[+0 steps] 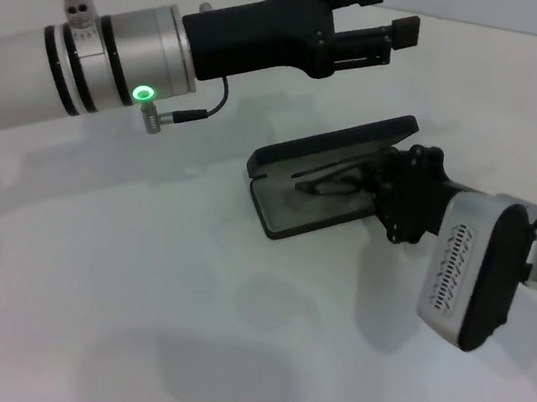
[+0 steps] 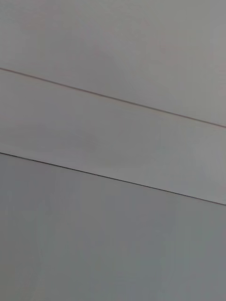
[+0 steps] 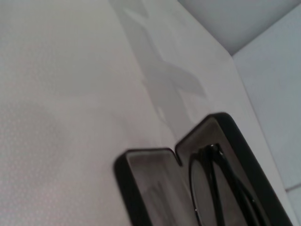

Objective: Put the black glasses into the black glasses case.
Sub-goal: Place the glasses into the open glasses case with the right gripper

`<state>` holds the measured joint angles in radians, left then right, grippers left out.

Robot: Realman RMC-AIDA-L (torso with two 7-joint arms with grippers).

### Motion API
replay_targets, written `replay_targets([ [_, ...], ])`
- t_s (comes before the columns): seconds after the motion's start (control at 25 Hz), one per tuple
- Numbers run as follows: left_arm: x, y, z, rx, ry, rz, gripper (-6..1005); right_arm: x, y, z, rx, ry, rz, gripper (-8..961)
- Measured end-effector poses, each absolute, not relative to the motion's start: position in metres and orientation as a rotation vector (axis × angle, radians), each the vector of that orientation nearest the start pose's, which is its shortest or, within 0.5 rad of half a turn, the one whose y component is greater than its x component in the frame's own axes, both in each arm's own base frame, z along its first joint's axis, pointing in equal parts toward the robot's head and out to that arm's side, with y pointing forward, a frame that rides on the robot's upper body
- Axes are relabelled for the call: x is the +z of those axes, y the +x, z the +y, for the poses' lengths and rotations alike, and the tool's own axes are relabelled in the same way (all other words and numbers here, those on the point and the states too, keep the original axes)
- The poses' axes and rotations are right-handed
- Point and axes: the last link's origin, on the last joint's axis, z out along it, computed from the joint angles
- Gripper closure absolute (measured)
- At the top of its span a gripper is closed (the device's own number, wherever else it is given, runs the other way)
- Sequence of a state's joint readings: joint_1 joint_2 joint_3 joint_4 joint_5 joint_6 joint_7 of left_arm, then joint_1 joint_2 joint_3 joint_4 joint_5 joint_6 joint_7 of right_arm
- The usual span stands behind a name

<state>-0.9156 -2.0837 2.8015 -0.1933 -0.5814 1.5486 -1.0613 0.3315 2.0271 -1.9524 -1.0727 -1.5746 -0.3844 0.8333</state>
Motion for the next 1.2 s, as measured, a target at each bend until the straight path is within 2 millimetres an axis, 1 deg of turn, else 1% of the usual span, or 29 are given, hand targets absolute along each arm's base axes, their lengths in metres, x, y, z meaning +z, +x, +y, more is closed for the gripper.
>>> replay_targets([
  [0.12, -0.040, -0.165, 0.380, -1.240, -2.549, -0.493, 213, -0.094, 0.204, 0.347, -0.123, -2.358, -0.631, 833],
  [0.24, -0.040, -0.167, 0.379, -1.238, -2.546, -0.498, 213, -0.102, 0.201, 0.343, -0.127, -2.365, -0.649, 832],
  [0.6, -0.042, -0.167, 0.378, -1.237, -2.551, -0.502, 213, -0.109, 0.199, 0.341, -0.129, -2.388, -0.665, 832],
  [0.68, -0.042, -0.167, 0.378, -1.235, -2.553, -0.501, 213, -0.110, 0.201, 0.341, -0.134, -2.393, -0.665, 801],
  [0.76, -0.043, -0.167, 0.379, -1.231, -2.552, -0.505, 212, -0.111, 0.202, 0.341, -0.139, -2.395, -0.657, 771],
  [1.04, -0.043, -0.168, 0.378, -1.226, -2.556, -0.509, 212, -0.110, 0.203, 0.339, -0.137, -2.393, -0.641, 748],
  [1.2, -0.044, -0.168, 0.377, -1.229, -2.560, -0.510, 212, -0.107, 0.204, 0.342, -0.141, -2.369, -0.603, 734],
])
